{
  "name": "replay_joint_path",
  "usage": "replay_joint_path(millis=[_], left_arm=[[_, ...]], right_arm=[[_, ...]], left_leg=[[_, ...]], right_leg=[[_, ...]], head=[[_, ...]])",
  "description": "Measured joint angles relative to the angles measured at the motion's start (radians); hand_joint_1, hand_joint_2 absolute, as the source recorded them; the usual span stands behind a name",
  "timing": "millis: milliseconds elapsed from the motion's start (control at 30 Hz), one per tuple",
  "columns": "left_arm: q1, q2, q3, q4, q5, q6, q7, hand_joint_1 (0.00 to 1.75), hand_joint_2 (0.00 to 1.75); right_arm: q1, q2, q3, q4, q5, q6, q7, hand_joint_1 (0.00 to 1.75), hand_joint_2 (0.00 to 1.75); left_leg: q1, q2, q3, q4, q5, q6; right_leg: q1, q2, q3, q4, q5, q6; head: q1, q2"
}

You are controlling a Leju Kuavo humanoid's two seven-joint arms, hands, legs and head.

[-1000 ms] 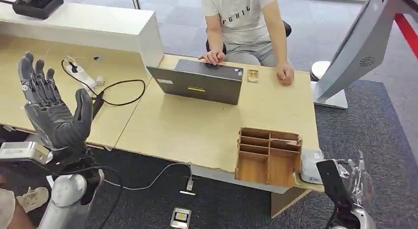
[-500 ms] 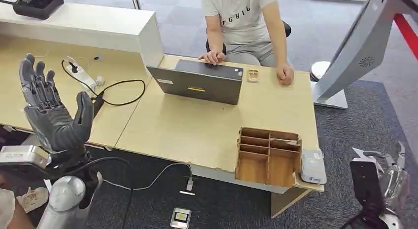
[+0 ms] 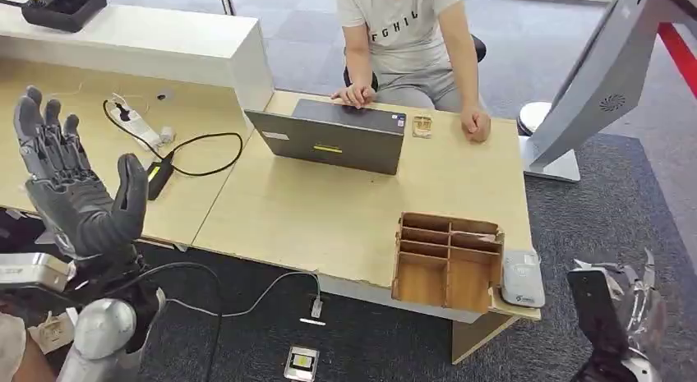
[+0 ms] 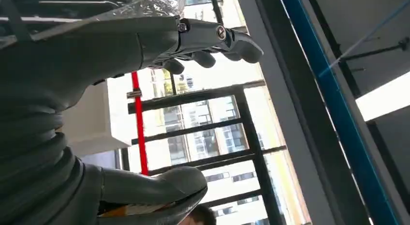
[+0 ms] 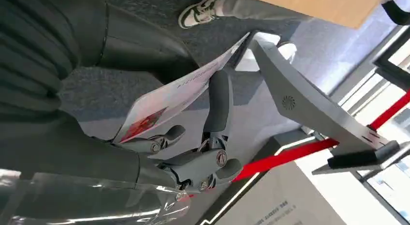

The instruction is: Pass the card to the sensor for recognition and then transmit it.

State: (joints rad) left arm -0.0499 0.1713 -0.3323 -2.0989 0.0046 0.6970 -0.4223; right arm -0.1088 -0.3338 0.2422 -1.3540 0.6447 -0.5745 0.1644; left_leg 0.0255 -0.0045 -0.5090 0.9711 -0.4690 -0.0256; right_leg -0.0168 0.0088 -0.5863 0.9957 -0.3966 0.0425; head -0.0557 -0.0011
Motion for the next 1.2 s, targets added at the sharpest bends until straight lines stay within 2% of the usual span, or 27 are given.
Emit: replay_joint_path(millis=[267,467,833,933,1200], left_arm=[[-0.046,0.003,-0.050,0.024,0.091,-0.046,0.002,0.00,1.75],[-0.060,0.003,-0.073,0.045,0.111,-0.050,-0.011,0.00,1.75],[-0.067,0.010,-0.085,0.030,0.041,-0.012,-0.032,0.00,1.75],[-0.082,0.019,-0.087,0.004,-0.019,-0.004,-0.006,0.00,1.75],[-0.128,0.032,-0.091,-0.047,-0.078,-0.007,0.034,0.00,1.75]], right_arm=[[-0.005,0.023,0.038,0.123,-0.017,-0.003,0.006,1.75,1.75],[-0.006,0.026,0.054,0.176,-0.013,0.007,0.025,1.75,1.75],[-0.013,0.039,0.085,0.231,0.003,0.037,0.018,1.75,1.75],[-0.022,0.044,0.097,0.245,0.016,0.048,0.013,1.75,1.75],[-0.048,0.066,0.128,0.273,0.041,0.080,0.000,1.75,1.75]], left_leg=[[0.000,0.000,0.000,0.000,0.000,0.000],[0.000,0.000,-0.001,0.000,0.000,0.000],[0.000,0.000,-0.002,0.000,0.000,0.000],[0.000,0.000,-0.002,0.000,0.000,0.000],[0.000,0.000,-0.001,0.000,0.000,0.000]], right_leg=[[0.000,0.000,0.000,0.000,0.000,0.000],[0.000,0.000,-0.001,0.000,0.000,0.000],[0.000,0.000,-0.002,0.000,0.000,0.000],[0.000,0.000,-0.001,0.000,0.000,0.000],[0.000,0.000,-0.002,0.000,0.000,0.000]], head=[[0.000,0.000],[0.000,0.000],[0.000,0.000],[0.000,0.000],[0.000,0.000]])
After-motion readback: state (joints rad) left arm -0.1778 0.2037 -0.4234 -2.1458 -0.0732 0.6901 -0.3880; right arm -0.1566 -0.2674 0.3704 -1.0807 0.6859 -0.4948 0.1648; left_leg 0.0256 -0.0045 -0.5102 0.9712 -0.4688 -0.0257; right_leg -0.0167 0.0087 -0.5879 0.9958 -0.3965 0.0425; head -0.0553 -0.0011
